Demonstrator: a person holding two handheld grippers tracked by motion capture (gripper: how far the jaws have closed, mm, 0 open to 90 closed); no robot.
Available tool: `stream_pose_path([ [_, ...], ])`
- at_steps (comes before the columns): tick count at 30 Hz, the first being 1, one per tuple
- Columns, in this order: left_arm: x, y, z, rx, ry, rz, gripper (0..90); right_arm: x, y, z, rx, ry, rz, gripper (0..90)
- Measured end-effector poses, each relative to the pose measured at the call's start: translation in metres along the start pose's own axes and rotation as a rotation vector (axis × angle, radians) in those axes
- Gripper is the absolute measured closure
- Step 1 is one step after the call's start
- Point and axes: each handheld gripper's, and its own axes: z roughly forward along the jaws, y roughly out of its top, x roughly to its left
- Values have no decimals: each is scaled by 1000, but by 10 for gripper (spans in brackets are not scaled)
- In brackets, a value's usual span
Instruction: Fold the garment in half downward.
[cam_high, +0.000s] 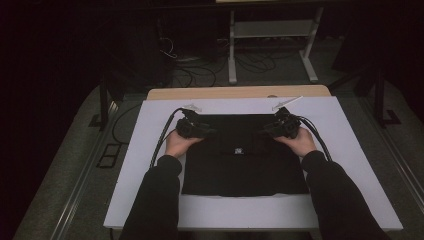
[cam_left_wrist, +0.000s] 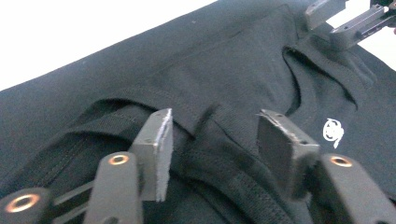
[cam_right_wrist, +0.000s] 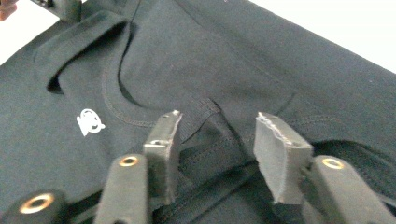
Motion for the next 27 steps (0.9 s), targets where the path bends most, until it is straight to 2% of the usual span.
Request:
stream_pose_path([
  [4, 1, -2, 3, -6, -1, -13, 531, 1, -1, 1, 9, -11, -6, 612],
  [7, 1, -3, 6, 3, 0, -7, 557, 3, -2, 2, 26, -23, -26, 665],
  [12, 0, -4, 9, 13, 16, 11, 590, 5, -3, 1, 38, -5, -35, 762],
  [15, -2, -4, 10, 15, 9, 12, 623, 4, -3, 1, 40, 3, -37, 818],
  [19, -2, -4, 11, 28, -1, 5, 693, 4, -3, 0, 49, 19, -36, 834],
  [22, -2, -5, 10, 37, -4, -5, 779, 5, -4, -1, 48, 29, -24, 839],
  [25, -6, -6, 7, 23, -26, 8, 866, 5, -6, -2, 51, 42, -19, 842],
  [27, -8, -6, 4, 18, -28, 24, 880, 6, -8, -3, 53, 47, -21, 846],
])
